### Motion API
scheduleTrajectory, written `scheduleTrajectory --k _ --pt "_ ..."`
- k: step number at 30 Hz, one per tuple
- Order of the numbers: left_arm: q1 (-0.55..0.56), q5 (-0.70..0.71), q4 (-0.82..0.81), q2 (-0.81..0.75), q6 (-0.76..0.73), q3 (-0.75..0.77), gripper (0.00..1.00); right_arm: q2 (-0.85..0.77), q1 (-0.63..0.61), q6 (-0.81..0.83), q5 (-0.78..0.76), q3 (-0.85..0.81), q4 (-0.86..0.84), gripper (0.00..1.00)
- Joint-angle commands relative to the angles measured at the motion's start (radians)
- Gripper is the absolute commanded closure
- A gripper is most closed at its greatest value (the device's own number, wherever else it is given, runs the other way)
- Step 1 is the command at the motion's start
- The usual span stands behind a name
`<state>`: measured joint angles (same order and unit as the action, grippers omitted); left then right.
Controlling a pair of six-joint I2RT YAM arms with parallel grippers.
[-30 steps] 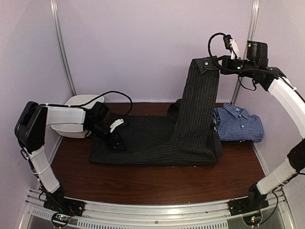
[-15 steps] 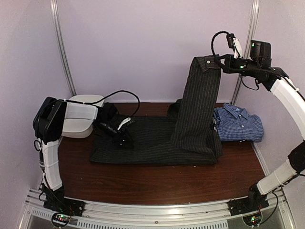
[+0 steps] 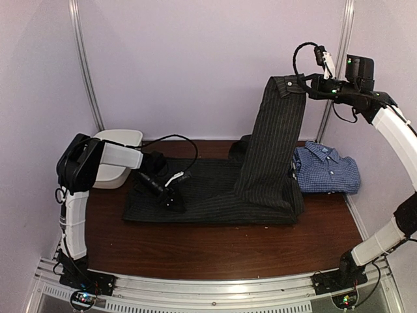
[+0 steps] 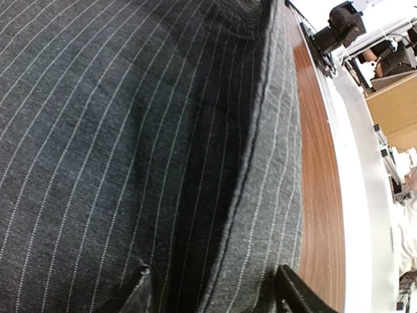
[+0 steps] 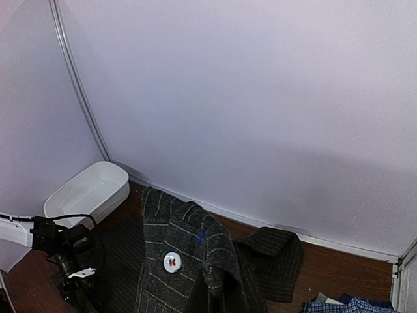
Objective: Fold and stack the long sleeve shirts
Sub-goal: Pick up the flattened shirt from the center of the board, then fold the flattened shirt at the center of the board.
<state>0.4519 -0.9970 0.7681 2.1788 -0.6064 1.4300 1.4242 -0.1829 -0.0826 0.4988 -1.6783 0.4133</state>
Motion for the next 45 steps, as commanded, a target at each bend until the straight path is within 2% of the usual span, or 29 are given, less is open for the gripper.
scheduleTrajectory --k 1,5,18,25,29,38,45 --pt "0.002 -0.032 0.047 0.024 -0.021 0.02 0.44 -0.031 0.021 -0.006 0.014 -0.034 -0.012 1.0" --pt "0.0 -0.022 0.063 0.007 -0.027 0.017 0.54 -0.026 0.029 -0.006 0.014 -0.028 -0.014 1.0" --pt "-0.046 -0.003 0.062 -0.07 -0.014 0.005 0.69 -0.024 0.045 0.004 0.0 -0.027 0.003 1.0" --pt "-0.047 0.019 0.062 -0.1 0.001 -0.018 0.87 -0.019 0.049 0.006 -0.004 -0.02 0.005 1.0" --pt "-0.047 0.037 0.059 -0.126 0.023 -0.018 1.0 -0.016 0.049 0.006 -0.004 -0.015 0.005 1.0" --pt "-0.047 0.171 -0.007 -0.183 0.128 -0.029 1.0 0.029 0.05 -0.002 -0.018 -0.02 0.005 1.0" --pt "-0.045 0.22 -0.029 -0.176 0.171 -0.023 1.0 0.086 0.051 -0.01 -0.038 -0.01 -0.01 1.0"
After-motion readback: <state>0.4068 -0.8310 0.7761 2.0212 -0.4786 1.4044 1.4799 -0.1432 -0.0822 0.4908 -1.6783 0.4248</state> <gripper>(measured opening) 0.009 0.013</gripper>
